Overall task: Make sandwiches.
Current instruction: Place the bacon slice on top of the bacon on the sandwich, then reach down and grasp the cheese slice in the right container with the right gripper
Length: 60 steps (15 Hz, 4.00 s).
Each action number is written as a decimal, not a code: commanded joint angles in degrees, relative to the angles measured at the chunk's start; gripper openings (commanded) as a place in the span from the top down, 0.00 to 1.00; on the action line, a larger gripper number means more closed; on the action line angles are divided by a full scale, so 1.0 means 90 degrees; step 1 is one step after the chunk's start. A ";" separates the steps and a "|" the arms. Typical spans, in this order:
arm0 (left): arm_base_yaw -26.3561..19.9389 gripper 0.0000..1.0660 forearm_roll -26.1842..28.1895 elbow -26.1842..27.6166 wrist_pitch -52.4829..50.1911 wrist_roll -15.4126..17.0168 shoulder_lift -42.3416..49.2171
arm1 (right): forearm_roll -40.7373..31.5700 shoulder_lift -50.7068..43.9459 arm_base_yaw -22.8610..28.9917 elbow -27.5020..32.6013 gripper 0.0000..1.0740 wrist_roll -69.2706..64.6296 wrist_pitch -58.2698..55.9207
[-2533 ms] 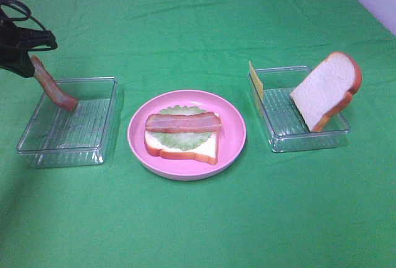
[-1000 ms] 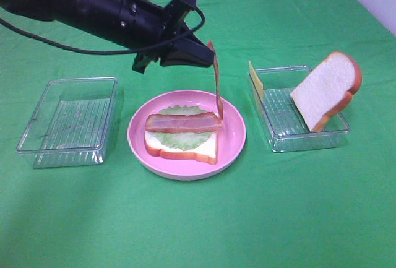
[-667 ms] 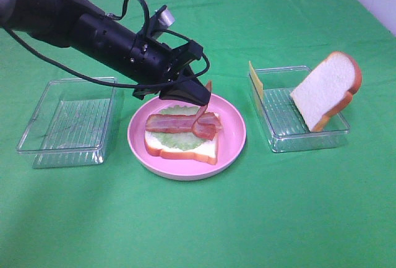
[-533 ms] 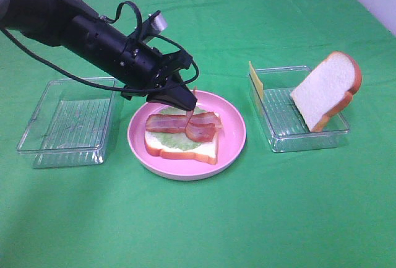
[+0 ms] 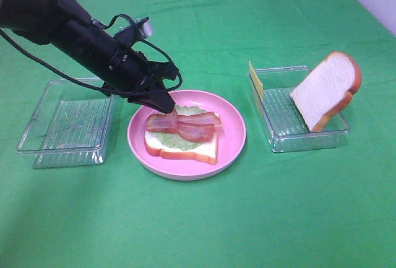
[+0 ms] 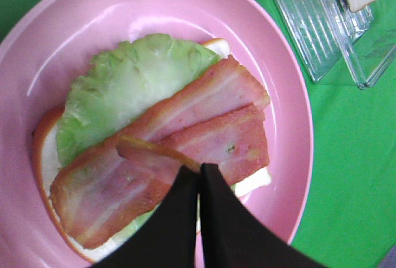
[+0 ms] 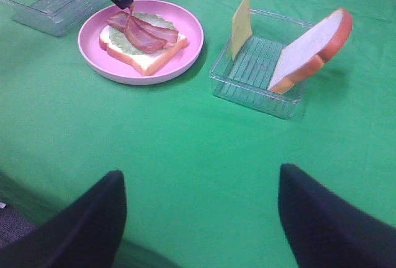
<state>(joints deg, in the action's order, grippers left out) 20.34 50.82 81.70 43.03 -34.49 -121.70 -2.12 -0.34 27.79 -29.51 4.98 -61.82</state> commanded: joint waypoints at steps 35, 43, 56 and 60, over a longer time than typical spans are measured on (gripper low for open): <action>0.0006 0.34 -0.4997 -0.2916 0.3291 0.3654 0.9575 | 0.0032 -0.0038 -0.0019 0.0013 0.38 0.0064 0.0197; 0.0006 0.34 -0.4902 -0.5214 0.2890 0.3107 1.3006 | 0.0089 0.1178 -0.0019 -0.0102 0.38 0.0064 0.0414; 0.0006 0.34 -0.4966 -0.5882 0.1884 0.3164 1.3655 | 0.0236 0.7659 -0.0019 -0.3680 0.38 -0.0929 0.0809; 0.0006 0.34 -0.4966 -0.5882 0.1884 0.3164 1.3655 | 0.0299 0.9721 -0.0019 -0.5481 0.44 -0.0929 0.0312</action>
<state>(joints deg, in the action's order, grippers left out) 20.34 6.25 28.99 60.73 -6.30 0.34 0.00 86.52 27.79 -78.21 -2.98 -58.67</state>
